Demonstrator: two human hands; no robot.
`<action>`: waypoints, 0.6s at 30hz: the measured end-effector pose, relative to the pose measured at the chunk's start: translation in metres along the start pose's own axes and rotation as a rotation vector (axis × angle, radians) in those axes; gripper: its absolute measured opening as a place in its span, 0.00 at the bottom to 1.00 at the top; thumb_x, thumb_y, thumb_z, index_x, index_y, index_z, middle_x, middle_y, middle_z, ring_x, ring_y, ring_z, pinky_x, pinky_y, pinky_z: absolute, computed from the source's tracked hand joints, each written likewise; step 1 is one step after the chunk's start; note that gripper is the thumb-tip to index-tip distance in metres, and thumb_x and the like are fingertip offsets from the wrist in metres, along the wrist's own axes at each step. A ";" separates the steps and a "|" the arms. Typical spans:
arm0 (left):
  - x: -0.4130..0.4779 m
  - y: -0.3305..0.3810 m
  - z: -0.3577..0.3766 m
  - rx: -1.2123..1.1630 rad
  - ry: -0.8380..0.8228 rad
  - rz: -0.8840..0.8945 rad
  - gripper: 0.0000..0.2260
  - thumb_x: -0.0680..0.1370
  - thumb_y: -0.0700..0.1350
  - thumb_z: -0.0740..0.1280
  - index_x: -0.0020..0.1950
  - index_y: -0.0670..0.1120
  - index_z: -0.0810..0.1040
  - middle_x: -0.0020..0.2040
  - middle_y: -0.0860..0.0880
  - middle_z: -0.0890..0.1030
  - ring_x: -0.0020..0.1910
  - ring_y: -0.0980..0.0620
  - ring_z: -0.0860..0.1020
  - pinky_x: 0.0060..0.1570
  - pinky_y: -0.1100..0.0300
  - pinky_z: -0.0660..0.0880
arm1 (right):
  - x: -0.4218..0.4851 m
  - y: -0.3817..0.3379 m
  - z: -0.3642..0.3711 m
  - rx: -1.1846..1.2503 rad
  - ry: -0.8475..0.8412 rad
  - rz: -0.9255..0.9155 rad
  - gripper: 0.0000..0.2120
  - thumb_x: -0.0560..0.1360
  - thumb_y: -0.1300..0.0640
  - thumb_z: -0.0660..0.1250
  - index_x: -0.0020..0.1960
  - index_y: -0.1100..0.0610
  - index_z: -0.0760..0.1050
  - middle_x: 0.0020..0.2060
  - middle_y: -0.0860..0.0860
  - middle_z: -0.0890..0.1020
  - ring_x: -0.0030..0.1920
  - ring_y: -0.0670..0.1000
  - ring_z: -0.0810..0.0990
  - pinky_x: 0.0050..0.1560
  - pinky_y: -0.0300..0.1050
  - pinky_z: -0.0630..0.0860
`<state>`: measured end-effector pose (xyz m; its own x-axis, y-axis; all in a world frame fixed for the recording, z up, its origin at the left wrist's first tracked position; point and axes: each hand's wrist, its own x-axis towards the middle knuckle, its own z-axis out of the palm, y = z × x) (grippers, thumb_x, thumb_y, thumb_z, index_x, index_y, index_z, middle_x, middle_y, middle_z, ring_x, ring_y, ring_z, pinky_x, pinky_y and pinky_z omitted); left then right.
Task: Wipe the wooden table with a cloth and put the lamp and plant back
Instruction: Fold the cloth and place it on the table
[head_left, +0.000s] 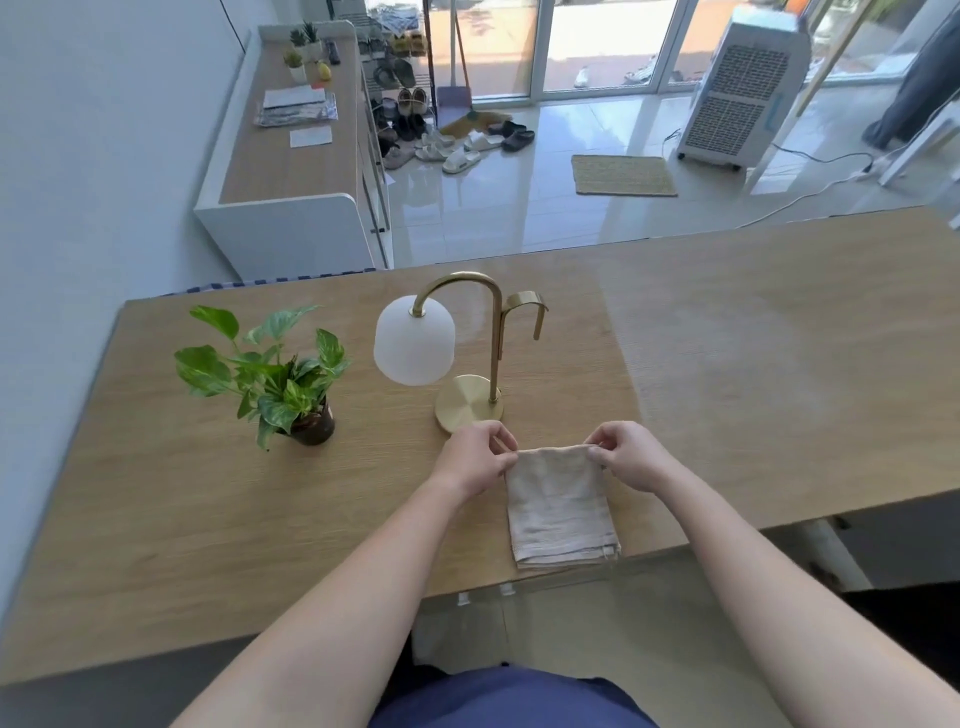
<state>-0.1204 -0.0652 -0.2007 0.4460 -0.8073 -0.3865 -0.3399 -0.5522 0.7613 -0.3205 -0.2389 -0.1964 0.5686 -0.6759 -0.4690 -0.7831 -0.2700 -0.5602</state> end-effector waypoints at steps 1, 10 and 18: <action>0.000 0.000 0.001 0.025 0.023 0.010 0.05 0.79 0.44 0.76 0.53 0.51 0.84 0.46 0.54 0.86 0.46 0.54 0.84 0.52 0.59 0.81 | 0.000 -0.002 0.003 -0.011 0.040 0.002 0.04 0.81 0.58 0.70 0.52 0.51 0.83 0.50 0.50 0.85 0.51 0.53 0.83 0.49 0.46 0.78; -0.058 -0.020 0.027 0.557 0.028 0.215 0.37 0.81 0.67 0.66 0.86 0.55 0.61 0.86 0.53 0.60 0.86 0.47 0.52 0.84 0.44 0.55 | -0.073 0.009 0.069 -0.381 0.187 -0.404 0.30 0.82 0.49 0.69 0.81 0.50 0.66 0.77 0.49 0.71 0.77 0.55 0.67 0.77 0.57 0.70; -0.070 -0.042 0.038 0.677 -0.095 0.109 0.46 0.79 0.72 0.65 0.88 0.60 0.45 0.89 0.55 0.46 0.88 0.45 0.42 0.85 0.45 0.45 | -0.084 0.041 0.102 -0.503 0.072 -0.377 0.35 0.84 0.34 0.45 0.87 0.45 0.47 0.86 0.45 0.49 0.86 0.49 0.42 0.83 0.41 0.37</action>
<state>-0.1691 0.0069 -0.2251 0.3154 -0.8634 -0.3938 -0.8348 -0.4498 0.3175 -0.3743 -0.1233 -0.2501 0.8240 -0.5111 -0.2446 -0.5648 -0.7761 -0.2807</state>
